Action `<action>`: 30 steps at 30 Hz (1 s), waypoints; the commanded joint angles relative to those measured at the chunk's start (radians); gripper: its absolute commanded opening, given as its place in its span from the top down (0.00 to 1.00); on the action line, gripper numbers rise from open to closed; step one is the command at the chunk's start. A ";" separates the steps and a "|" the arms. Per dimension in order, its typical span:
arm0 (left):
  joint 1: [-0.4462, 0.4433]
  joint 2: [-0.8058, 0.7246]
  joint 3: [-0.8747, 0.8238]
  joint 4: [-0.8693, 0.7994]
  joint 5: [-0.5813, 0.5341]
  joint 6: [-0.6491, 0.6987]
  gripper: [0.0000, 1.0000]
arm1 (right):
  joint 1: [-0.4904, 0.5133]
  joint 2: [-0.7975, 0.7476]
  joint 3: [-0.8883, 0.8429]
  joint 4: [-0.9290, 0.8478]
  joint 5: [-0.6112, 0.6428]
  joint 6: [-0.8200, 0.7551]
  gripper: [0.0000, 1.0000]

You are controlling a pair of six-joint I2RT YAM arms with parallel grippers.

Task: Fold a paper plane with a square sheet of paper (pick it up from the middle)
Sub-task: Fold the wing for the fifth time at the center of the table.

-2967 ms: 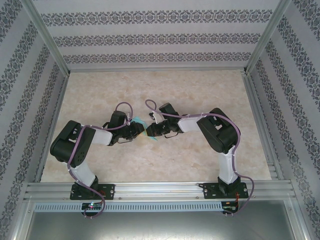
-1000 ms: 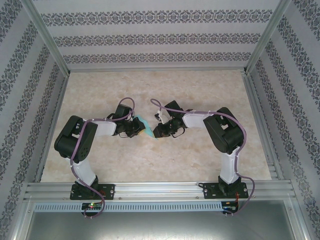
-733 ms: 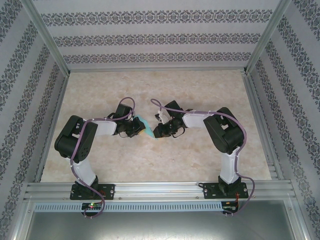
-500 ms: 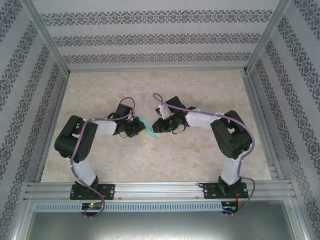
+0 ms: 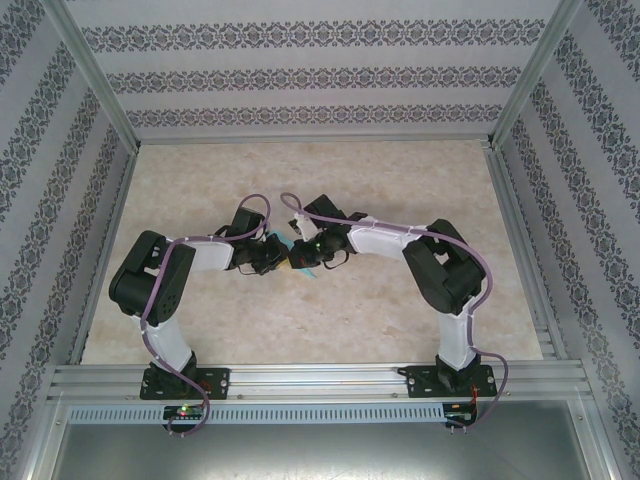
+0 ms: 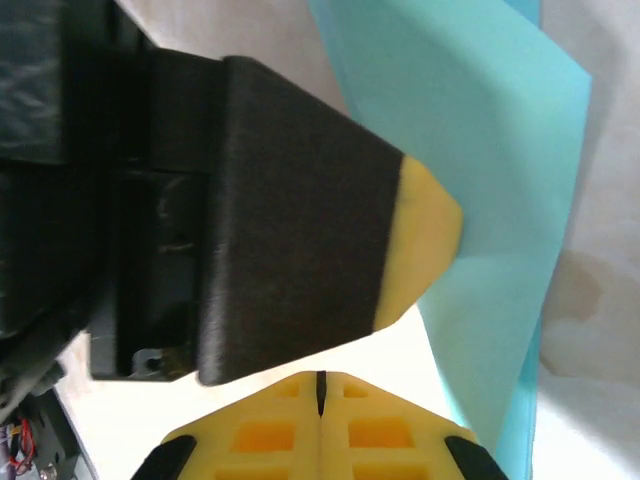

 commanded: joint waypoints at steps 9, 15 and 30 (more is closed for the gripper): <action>-0.004 0.073 -0.038 -0.156 -0.147 0.021 0.88 | 0.002 0.049 0.031 -0.108 0.091 -0.052 0.96; -0.005 0.070 -0.039 -0.164 -0.158 0.016 0.88 | -0.011 0.053 0.017 -0.103 0.081 -0.060 0.95; -0.005 0.073 -0.037 -0.182 -0.177 0.012 0.88 | -0.041 0.067 -0.020 -0.120 0.055 -0.087 0.95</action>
